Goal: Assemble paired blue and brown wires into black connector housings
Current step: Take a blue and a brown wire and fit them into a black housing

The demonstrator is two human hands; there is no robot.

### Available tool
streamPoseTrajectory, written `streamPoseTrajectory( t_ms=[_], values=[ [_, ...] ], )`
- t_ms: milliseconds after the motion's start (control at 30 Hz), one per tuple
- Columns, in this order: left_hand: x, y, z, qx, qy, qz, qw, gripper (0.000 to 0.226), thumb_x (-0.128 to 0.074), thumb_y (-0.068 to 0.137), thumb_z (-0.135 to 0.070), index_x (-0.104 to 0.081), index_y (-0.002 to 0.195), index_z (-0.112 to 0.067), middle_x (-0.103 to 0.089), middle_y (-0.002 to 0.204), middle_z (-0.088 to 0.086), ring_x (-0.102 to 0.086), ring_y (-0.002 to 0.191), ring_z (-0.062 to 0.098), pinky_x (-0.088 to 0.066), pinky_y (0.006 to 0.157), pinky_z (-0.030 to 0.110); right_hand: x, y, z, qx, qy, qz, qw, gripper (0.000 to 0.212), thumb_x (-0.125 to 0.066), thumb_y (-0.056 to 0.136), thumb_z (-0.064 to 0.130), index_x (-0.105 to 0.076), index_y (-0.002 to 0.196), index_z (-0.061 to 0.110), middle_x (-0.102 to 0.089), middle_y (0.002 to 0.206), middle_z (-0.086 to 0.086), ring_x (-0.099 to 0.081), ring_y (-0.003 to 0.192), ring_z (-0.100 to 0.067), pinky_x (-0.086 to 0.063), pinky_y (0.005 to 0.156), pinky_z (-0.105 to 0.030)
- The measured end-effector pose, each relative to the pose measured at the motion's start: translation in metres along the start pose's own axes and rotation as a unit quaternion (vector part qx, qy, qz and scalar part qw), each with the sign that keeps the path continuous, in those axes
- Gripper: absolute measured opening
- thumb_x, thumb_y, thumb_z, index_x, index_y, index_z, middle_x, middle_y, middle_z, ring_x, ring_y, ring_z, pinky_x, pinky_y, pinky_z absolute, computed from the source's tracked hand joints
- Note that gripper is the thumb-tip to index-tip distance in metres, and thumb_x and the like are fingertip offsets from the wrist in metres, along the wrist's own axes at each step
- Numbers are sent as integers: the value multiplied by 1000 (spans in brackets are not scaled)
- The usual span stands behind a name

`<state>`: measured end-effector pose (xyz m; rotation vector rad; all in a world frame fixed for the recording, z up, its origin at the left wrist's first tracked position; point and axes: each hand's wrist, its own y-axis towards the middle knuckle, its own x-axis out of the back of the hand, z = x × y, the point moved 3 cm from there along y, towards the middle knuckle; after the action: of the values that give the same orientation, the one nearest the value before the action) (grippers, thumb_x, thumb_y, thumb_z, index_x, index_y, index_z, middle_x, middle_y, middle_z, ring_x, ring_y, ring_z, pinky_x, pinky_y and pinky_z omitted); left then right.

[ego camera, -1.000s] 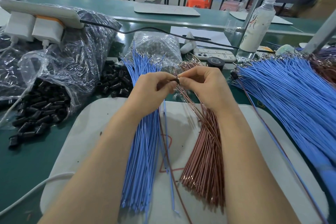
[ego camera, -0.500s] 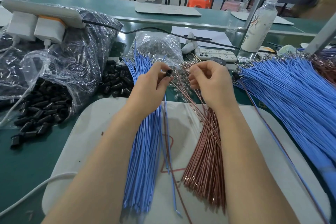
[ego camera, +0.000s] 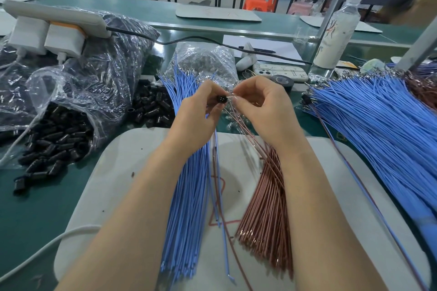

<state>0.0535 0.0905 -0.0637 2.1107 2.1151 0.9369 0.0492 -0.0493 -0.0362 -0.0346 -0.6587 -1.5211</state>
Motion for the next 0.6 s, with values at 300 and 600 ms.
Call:
streamPoseTrajectory(
  t_ms=[300,600],
  values=[
    [-1,-1,-3,-6,18,7,1000,13,-52,94,-4,-56,105,-8,-68,95,1,-64,91,10,-51,88,26,-3,0,4,57,-67,-33,996,11,-67,85,9,-64,87,20,-66,77,14,-64,76,1,-52,73,-15],
    [-1,0,-3,-28,77,14,996,17,-54,93,-6,-60,108,-11,-65,91,-4,-63,89,16,-50,82,27,-3,1,4,68,-133,-46,988,10,-66,82,10,-68,83,19,-68,75,5,-64,72,-8,-54,72,-31]
  ],
)
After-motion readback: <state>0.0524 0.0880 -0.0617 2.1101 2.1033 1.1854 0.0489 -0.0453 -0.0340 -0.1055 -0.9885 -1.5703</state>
